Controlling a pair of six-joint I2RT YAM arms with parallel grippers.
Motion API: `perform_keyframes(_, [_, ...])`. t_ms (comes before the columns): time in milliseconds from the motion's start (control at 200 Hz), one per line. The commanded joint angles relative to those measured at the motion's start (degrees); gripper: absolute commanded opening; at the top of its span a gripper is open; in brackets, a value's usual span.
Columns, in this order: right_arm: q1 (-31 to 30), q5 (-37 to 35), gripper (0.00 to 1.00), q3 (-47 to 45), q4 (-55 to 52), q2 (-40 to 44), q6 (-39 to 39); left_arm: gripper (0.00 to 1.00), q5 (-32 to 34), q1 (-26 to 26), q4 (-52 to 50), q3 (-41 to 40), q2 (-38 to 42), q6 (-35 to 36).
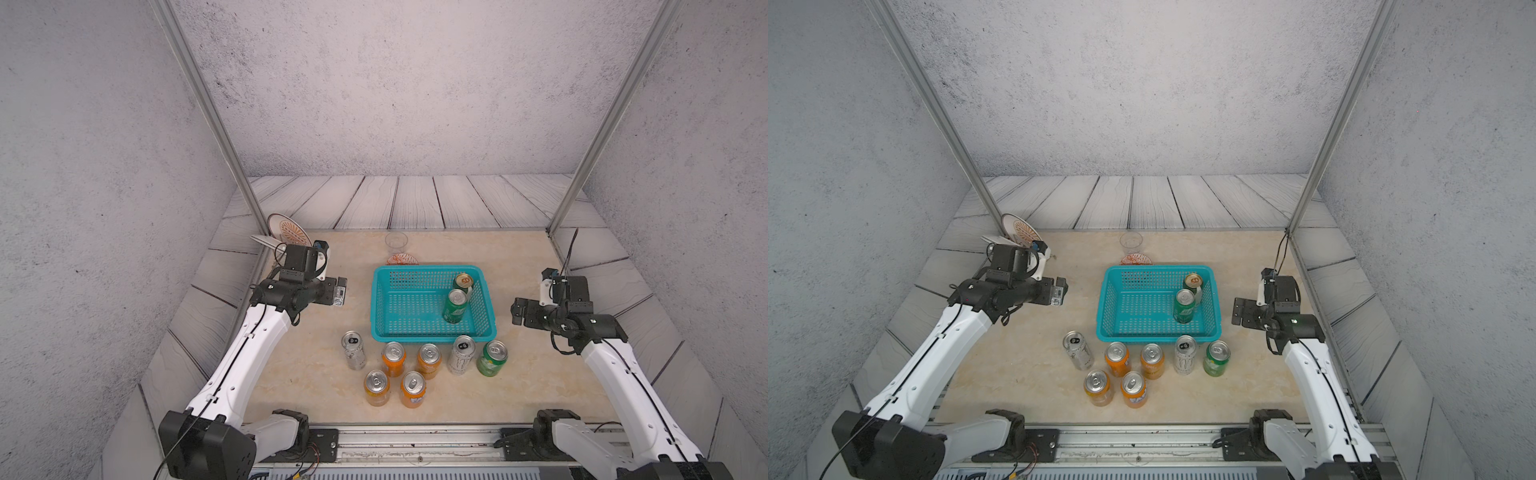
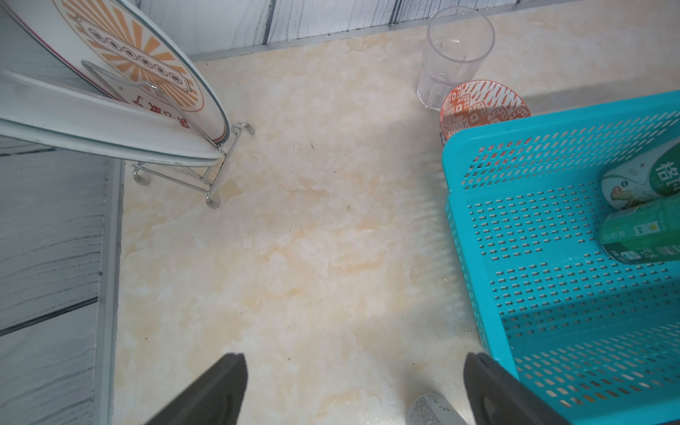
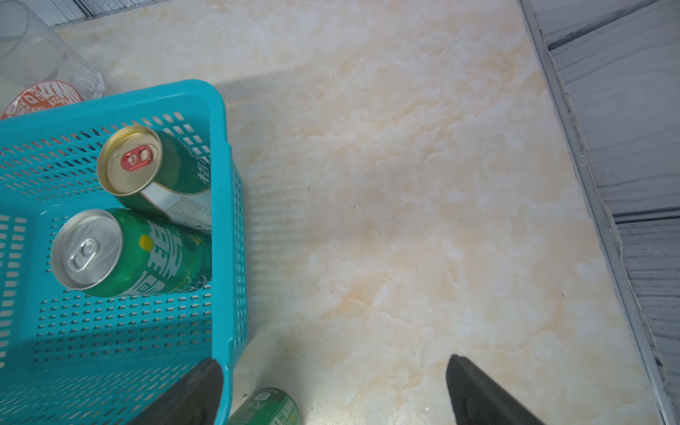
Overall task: Take out the drinks from the basket
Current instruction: Pick up the drink from the basket.
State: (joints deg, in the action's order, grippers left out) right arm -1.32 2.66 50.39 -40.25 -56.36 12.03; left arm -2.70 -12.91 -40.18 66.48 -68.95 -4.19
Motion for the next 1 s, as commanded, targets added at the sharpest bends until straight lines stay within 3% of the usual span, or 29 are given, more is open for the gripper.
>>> perform_keyframes(0, [0.01,4.14,0.99,0.99,-0.32,-0.85,-1.1,0.99,-3.43,1.63,3.87,-1.71,1.71,-2.9])
perform_keyframes(291, [-2.21,6.16,0.99,4.01,-1.02,-3.81,0.94,0.99,-5.72,4.51,5.0,-2.91,3.0,-4.33])
perform_keyframes(647, [-14.23,-1.32,0.99,10.6,-0.39,-11.84,3.41,0.99,-8.39,6.03,6.14,-4.07,2.71,-4.7])
perform_keyframes(997, [-23.14,-3.82,0.99,16.94,0.43,-22.49,4.96,0.99,-8.56,6.4,6.12,-4.33,2.24,-4.45])
